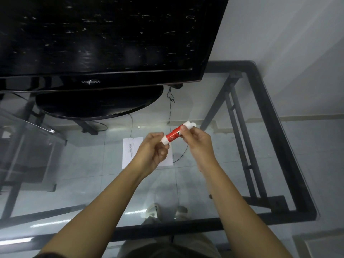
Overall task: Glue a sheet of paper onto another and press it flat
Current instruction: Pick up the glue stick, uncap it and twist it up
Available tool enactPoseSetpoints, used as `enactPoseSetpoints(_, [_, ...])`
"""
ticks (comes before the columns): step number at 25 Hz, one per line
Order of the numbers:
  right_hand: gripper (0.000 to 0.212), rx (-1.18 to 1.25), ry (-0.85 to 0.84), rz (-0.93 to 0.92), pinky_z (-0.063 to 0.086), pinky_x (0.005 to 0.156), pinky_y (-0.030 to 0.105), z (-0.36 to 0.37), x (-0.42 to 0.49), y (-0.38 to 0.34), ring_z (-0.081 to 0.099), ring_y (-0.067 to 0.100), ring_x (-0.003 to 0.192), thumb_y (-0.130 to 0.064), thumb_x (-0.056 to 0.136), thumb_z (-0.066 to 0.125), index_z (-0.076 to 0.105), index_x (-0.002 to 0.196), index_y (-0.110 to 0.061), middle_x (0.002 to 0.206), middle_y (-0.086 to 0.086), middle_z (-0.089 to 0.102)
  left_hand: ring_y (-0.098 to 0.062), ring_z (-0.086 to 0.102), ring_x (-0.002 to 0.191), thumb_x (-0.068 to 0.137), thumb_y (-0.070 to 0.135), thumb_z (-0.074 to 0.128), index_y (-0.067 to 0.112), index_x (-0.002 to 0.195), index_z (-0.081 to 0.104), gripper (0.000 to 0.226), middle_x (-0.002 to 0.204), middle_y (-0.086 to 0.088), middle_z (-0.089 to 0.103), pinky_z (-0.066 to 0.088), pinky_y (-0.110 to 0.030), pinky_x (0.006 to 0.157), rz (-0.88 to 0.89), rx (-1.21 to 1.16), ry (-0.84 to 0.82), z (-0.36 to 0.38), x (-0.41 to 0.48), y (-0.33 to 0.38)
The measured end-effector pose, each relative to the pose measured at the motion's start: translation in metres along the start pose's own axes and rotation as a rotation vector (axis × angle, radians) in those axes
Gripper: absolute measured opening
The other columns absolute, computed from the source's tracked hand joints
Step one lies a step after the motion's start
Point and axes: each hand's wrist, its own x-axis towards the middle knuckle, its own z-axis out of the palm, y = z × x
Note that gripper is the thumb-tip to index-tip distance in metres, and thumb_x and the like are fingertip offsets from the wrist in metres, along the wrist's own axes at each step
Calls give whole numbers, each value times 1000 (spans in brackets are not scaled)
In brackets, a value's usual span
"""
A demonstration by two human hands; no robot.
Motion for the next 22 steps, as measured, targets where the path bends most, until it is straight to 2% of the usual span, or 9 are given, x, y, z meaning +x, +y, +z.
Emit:
enactPoseSetpoints(2, [19, -51, 28, -46, 49, 81, 24, 1, -1, 0, 67, 7, 84, -44, 82, 64, 69, 75, -27, 79, -9, 72, -10, 42, 41, 94, 32, 48, 13, 101, 50, 20, 55, -3, 56, 41, -18, 39, -194, -135, -7, -2, 2, 2])
enactPoseSetpoints(6, [20, -93, 116, -72, 49, 77, 23, 5, 0, -5, 67, 9, 84, -47, 80, 64, 68, 78, -27, 84, -5, 72, -10, 45, 54, 92, 28, 54, 18, 92, 53, 10, 59, 3, 54, 44, -17, 53, 159, 100, -69, 2, -4, -6])
enactPoseSetpoints(9, [23, -78, 101, -67, 52, 85, 30, 4, 0, -9, 67, 11, 88, -46, 81, 64, 69, 82, -24, 88, -1, 72, -8, 42, 48, 93, 33, 51, 18, 83, 51, 18, 55, 6, 54, 37, -16, 48, 274, 227, -53, 4, -6, -9])
enactPoseSetpoints(12, [28, -93, 106, -81, 52, 88, 33, 2, 0, -14, 67, 14, 90, -47, 80, 64, 69, 87, -21, 92, 1, 72, -9, 57, 54, 89, 29, 58, 25, 81, 54, 10, 61, 7, 62, 46, -17, 52, 398, 367, -8, 4, -6, -7])
enactPoseSetpoints(14, [27, -105, 110, -78, 53, 87, 33, 2, -1, -16, 67, 13, 90, -49, 80, 64, 68, 85, -23, 91, -1, 72, -12, 63, 67, 84, 25, 65, 31, 81, 52, 15, 74, 8, 65, 51, -19, 60, 545, 506, 66, 6, -8, -8])
enactPoseSetpoints(16, [22, -87, 107, -45, 53, 84, 30, 4, -1, -17, 68, 9, 84, -50, 80, 62, 64, 80, -28, 85, -5, 70, -8, 57, 71, 83, 28, 66, 34, 80, 49, 19, 79, 14, 60, 46, -14, 59, 759, 794, 221, 7, -9, -10])
enactPoseSetpoints(18, [22, -70, 106, -1, 52, 79, 24, 7, -4, -18, 67, 3, 74, -53, 80, 59, 61, 74, -31, 78, -11, 67, 2, 52, 73, 80, 41, 59, 43, 77, 50, 10, 77, 24, 56, 41, -10, 58, 802, 871, 314, 10, -12, -9])
enactPoseSetpoints(20, [24, -80, 112, 16, 51, 78, 23, 9, -5, -17, 66, 3, 72, -54, 81, 58, 60, 72, -32, 76, -12, 66, 9, 50, 83, 76, 45, 55, 54, 81, 49, 11, 87, 33, 54, 41, -9, 65, 819, 953, 296, 12, -16, -7])
enactPoseSetpoints(22, [24, -71, 131, 0, 52, 80, 26, 6, -6, -17, 66, 5, 73, -52, 81, 59, 61, 70, -30, 73, -11, 67, -1, 50, 87, 78, 32, 62, 42, 93, 49, 22, 98, 19, 51, 45, -12, 73, 984, 1057, 212, 10, -14, -12])
